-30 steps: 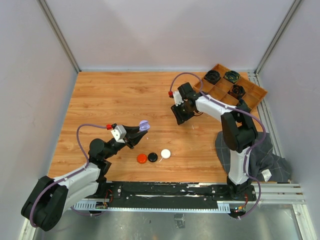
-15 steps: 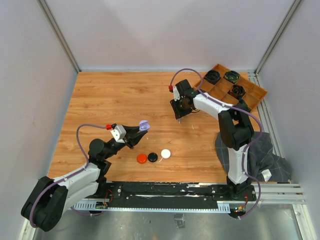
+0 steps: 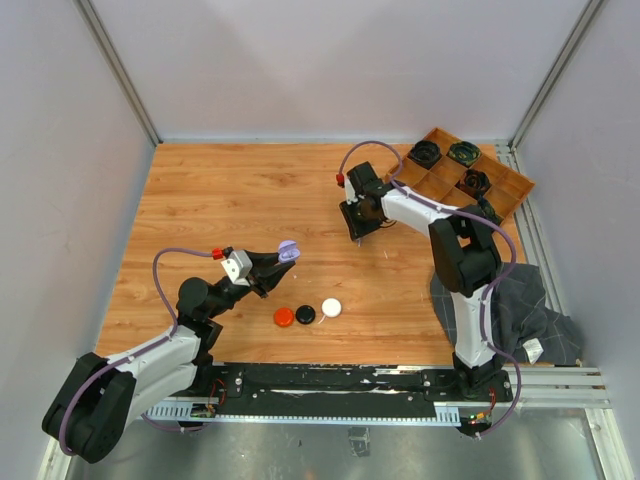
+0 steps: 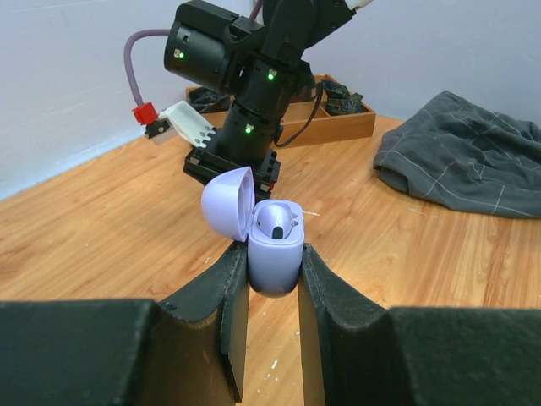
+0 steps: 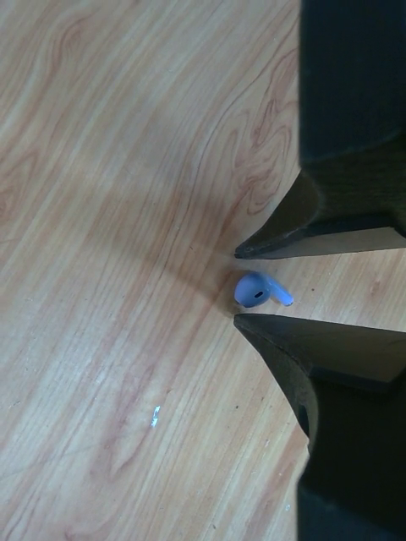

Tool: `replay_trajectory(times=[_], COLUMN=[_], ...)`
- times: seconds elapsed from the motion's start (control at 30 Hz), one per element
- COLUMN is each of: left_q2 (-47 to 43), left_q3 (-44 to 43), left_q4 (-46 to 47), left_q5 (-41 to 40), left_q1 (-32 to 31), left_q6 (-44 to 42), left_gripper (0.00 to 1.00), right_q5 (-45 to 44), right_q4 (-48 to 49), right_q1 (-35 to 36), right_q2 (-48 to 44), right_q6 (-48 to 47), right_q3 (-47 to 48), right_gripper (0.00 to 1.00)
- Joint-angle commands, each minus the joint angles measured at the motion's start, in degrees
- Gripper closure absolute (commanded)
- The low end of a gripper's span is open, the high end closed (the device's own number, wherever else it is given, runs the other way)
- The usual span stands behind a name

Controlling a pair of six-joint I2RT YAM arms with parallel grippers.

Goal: Insert the wireless bluetooth earbuds into the charging case
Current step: Pick up the earbud from the center of the board.

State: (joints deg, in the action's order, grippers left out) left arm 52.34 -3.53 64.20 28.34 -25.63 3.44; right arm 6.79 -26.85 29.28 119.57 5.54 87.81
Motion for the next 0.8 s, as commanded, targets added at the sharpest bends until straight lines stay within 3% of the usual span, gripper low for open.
replay_trajectory(times=[0.0, 0.77], left_q2=[-0.2, 1.2], left_q3=[-1.2, -1.6], left_q4=[2.4, 2.6], left_q5=[0.1, 0.5], left_q1=[0.3, 0.3], left_q6=[0.0, 0.3], left_gripper=[1.00, 1.00], right_q5=[-3.3, -6.4], right_q4=[-1.9, -7.1], right_q1=[2.2, 3.8], right_q2=[1.9, 1.7], right_q6=[0.5, 0.7], right_q3=[1.4, 1.4], right_gripper=[0.67, 0.77])
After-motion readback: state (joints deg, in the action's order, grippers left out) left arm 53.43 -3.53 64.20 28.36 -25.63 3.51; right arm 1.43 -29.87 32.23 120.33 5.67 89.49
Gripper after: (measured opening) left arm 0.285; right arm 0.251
